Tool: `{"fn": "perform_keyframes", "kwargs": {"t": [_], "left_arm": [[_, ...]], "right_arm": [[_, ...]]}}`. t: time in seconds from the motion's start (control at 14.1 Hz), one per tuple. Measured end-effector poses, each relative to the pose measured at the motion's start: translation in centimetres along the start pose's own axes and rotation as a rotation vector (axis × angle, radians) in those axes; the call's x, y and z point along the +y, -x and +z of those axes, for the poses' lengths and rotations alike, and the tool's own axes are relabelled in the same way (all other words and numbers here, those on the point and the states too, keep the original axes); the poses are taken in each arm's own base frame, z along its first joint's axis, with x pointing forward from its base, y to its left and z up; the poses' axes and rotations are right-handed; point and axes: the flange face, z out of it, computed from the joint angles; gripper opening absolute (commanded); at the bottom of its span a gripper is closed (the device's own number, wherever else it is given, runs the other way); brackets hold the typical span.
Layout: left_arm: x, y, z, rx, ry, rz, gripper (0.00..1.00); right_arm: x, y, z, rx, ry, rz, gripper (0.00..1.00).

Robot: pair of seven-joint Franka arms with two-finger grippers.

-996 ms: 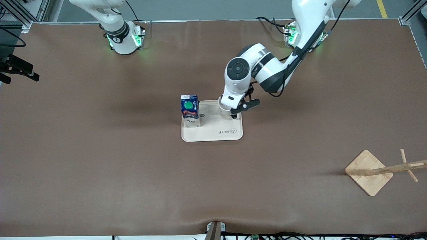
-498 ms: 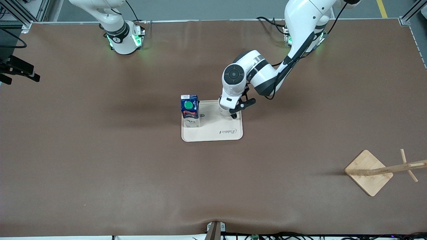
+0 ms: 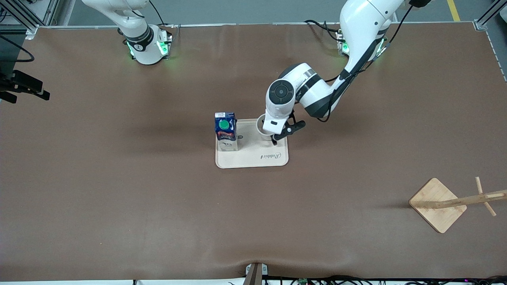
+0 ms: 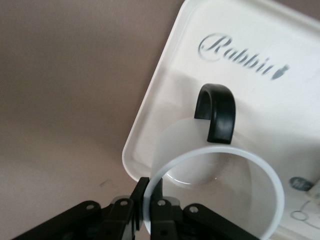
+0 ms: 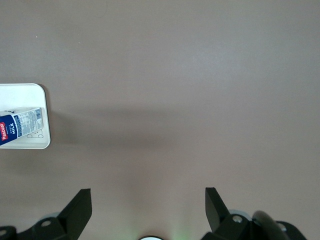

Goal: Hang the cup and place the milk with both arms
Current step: 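Lower the left gripper and grasp the white mug by its rim, then lift the mug with the left gripper and carry it to the stand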

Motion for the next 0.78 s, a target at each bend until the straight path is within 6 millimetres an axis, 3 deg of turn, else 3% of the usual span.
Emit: {"fn": "perform_keyframes", "kwargs": {"t": [0.21, 0.43, 0.57, 0.78], "left_arm": [[0.0, -2.5, -3.4, 0.078, -0.008, 0.006, 0.00], [-1.7, -5.9, -10.4, 0.166, -0.053, 0.018, 0.00], [-4.6, -9.0, -15.2, 0.224, -0.067, 0.071, 0.00], [-10.2, -14.6, -20.6, 0.269, -0.056, 0.139, 0.00]], "right_arm": [[0.5, -0.3, 0.7, -0.021, -0.003, 0.008, 1.00], [0.3, -0.3, 0.8, -0.035, -0.005, 0.005, 1.00], [0.3, -0.3, 0.7, -0.038, -0.006, 0.005, 1.00], [0.4, -0.8, 1.7, -0.061, -0.009, 0.006, 1.00]]}}
